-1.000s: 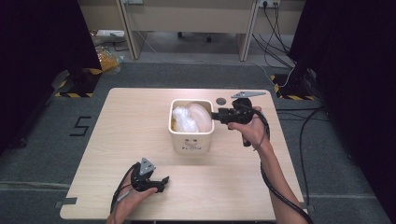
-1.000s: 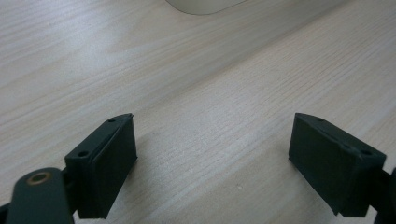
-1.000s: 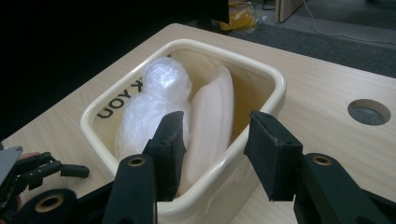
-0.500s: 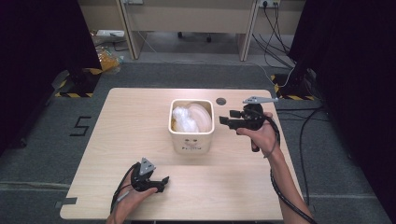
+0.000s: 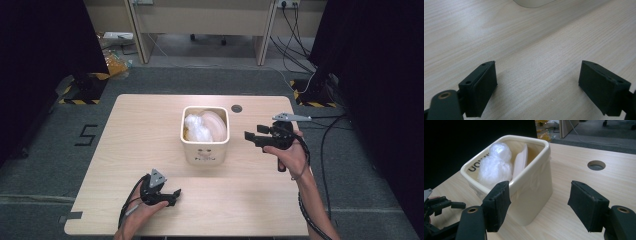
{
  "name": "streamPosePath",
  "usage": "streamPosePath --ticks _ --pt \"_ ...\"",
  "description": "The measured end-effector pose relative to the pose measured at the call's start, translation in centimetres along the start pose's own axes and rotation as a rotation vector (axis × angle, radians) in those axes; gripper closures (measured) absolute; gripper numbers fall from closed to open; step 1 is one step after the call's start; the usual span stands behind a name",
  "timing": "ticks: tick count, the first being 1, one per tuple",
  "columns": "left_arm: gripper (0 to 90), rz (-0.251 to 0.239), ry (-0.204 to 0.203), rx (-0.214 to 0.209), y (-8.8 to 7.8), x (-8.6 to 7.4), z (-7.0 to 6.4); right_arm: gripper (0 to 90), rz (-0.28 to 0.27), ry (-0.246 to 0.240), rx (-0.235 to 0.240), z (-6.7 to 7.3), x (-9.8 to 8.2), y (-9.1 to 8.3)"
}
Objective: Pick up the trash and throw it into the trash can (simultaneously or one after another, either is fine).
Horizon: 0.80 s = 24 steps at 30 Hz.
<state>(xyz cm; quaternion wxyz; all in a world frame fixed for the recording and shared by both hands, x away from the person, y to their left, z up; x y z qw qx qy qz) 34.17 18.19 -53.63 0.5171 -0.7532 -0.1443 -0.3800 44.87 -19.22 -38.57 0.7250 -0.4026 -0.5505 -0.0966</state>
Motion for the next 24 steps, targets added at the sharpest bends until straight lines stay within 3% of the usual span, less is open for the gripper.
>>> streamPosePath --ticks 24 --pt "14.0 0.000 -0.001 0.002 0.0 0.0 0.0 16.6 0.015 -0.038 -0.066 1.2 -5.3 -1.1"
Point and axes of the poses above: each handheld gripper's, and its own axes: y roughly forward along the jaws, x roughly out of its top, z roughly to its left, the point moved 2 cm from there along y, roughly forward along the jaws, and after that the axes turned 12 degrees about -y, right-handed, at the moved point
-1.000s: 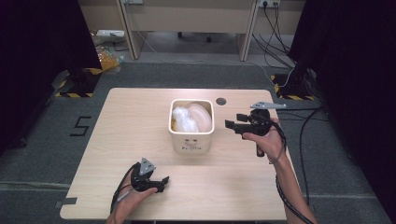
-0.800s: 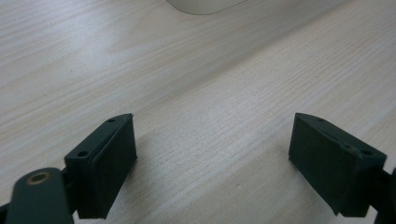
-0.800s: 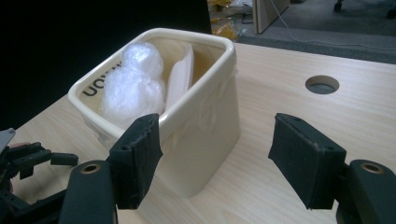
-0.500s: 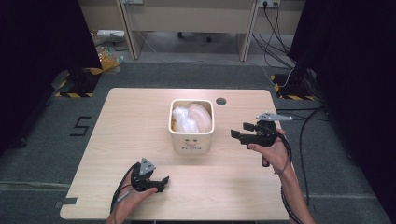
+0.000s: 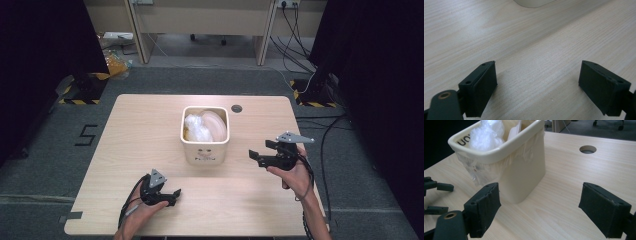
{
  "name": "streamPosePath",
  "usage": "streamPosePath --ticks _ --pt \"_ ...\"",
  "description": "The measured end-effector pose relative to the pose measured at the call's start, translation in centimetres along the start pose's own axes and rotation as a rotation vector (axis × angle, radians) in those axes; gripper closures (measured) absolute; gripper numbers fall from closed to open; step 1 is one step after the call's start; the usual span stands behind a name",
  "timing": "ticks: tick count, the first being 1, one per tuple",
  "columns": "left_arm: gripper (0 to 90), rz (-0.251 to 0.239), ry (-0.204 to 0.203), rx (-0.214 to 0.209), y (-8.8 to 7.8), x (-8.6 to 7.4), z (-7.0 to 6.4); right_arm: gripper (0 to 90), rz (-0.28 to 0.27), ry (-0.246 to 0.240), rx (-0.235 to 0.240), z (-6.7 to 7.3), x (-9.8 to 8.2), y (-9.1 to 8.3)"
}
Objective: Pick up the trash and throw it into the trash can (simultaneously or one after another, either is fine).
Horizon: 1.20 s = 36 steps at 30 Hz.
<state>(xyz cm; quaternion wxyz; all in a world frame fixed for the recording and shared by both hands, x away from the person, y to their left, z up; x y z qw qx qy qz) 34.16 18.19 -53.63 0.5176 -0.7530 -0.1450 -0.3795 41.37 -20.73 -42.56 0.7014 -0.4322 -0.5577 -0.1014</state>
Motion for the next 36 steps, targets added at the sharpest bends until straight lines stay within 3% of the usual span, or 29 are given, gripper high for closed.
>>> streamPosePath --ticks 12,25,36 --pt "14.0 -0.001 -0.001 0.000 0.0 0.0 0.0 16.4 -0.021 0.008 -0.011 0.9 -2.8 -0.2" --pt "14.1 -0.002 -0.002 0.001 0.0 0.0 0.0 16.2 0.041 0.020 0.006 1.1 -6.1 0.4" --pt "14.1 -0.002 -0.002 0.001 0.0 0.0 0.0 16.2 0.093 0.011 0.006 1.5 -7.8 0.6"
Point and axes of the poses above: each handheld gripper's, and its own axes: y roughly forward along the jaws, x roughly out of its top, z roughly to its left, the point moved 2 cm from there along y, roughly forward along the jaws, and after that the axes turned 12 degrees about -y, right-handed, at the moved point
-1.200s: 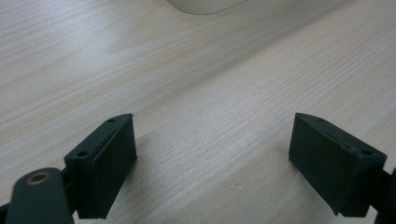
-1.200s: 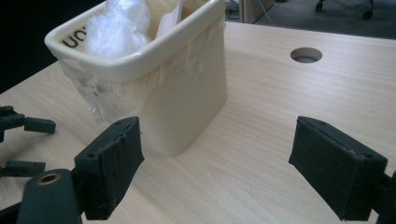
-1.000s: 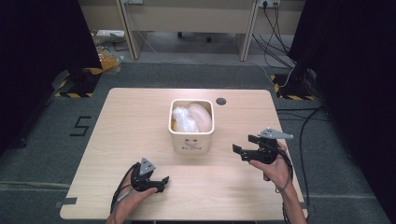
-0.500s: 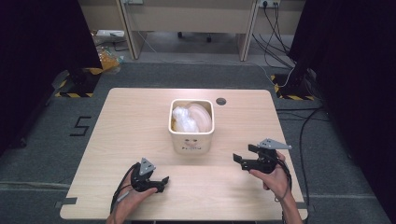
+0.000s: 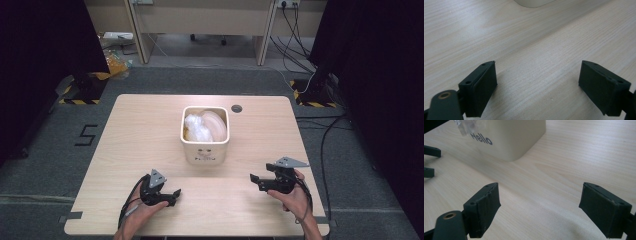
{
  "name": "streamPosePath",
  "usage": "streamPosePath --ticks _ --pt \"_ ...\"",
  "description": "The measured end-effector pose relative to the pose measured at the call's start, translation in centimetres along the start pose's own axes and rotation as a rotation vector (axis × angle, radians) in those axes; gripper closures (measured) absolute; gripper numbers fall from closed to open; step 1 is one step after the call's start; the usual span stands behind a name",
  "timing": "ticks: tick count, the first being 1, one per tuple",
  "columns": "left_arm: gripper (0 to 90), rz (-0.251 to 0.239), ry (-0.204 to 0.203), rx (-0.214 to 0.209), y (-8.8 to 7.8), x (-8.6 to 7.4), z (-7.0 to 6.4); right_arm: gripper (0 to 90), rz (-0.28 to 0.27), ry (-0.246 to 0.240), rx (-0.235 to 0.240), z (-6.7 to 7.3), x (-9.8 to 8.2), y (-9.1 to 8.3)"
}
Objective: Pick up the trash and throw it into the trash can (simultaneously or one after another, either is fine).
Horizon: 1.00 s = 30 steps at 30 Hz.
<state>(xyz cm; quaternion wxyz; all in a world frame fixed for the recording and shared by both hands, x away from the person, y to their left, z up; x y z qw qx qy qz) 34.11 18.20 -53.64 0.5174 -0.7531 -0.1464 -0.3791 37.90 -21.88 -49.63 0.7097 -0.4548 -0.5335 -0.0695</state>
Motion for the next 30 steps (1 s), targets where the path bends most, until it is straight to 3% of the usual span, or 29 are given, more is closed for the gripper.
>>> streamPosePath --ticks 30 --pt "14.0 -0.001 -0.001 0.001 0.0 0.0 0.0 16.0 0.114 -0.042 -0.054 0.9 -4.1 -0.2"
Point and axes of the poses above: each handheld gripper's, and its own axes: y roughly forward along the jaws, x roughly out of its top, z roughly to its left, the point moved 2 cm from there along y, roughly forward along the jaws, and after that the axes turned 12 degrees about -y, right-handed, at the moved point
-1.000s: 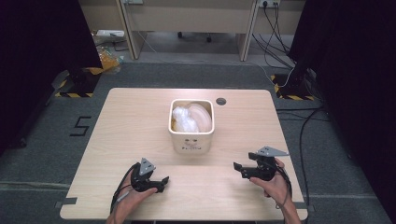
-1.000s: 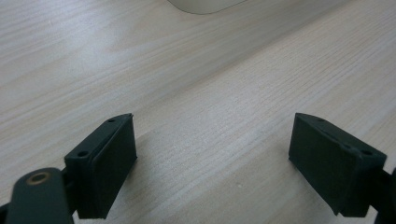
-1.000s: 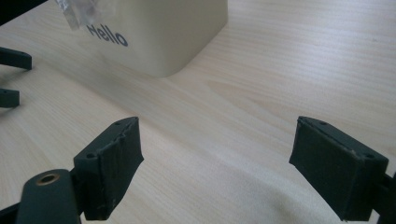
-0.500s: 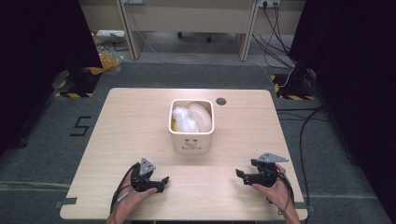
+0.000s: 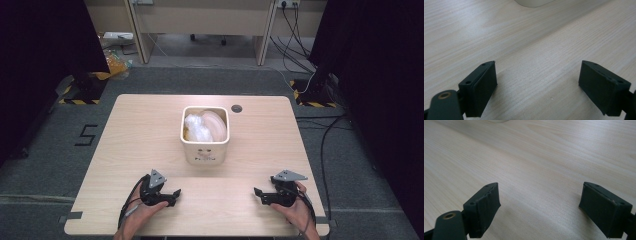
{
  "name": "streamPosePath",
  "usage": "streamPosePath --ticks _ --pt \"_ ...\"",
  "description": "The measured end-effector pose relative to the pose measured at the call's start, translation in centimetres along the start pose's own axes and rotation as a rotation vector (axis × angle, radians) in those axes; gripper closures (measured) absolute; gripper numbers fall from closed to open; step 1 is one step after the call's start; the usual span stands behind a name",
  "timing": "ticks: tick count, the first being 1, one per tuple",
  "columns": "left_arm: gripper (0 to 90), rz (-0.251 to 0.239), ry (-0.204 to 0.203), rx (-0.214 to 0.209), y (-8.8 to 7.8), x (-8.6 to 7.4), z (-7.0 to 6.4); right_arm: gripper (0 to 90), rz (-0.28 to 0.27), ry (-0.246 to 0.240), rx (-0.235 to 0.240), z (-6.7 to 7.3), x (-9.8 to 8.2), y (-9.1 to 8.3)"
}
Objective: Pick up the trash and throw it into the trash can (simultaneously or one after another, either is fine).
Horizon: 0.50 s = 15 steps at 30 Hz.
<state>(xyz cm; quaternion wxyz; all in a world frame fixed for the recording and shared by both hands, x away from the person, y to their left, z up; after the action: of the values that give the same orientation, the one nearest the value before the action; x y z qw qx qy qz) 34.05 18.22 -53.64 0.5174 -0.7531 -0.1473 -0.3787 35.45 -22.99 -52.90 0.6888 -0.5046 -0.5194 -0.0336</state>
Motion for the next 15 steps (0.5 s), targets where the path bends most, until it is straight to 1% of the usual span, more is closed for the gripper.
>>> streamPosePath --ticks 5,7,10,11,15 --pt "14.0 0.000 0.000 0.000 0.0 0.0 0.0 15.2 0.016 -0.028 -0.012 0.3 -0.1 -0.1" --pt "14.1 0.000 0.000 0.000 0.0 0.0 0.0 14.9 0.027 -0.046 -0.022 0.6 -0.1 -0.1" --pt "14.0 0.000 0.000 0.000 0.0 0.0 0.0 12.1 0.057 -0.096 -0.049 1.0 -0.1 0.0" --pt "14.0 0.000 0.001 0.000 0.0 0.0 0.0 9.8 0.064 -0.103 -0.047 1.2 -0.1 0.1" --pt "14.1 0.002 0.000 0.001 -0.1 0.0 0.0 9.5 0.066 -0.105 -0.047 1.3 -0.1 0.1"
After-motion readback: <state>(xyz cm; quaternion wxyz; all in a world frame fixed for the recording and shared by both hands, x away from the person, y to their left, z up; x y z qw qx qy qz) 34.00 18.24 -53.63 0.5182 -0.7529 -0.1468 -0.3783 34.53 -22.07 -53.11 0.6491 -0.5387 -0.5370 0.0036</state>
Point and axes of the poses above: each handheld gripper's, and its own axes: y roughly forward along the jaws, x roughly out of its top, z roughly to its left, the point moved 2 cm from there along y, roughly forward along the jaws, and after that the axes turned 12 degrees about -y, right-handed, at the moved point
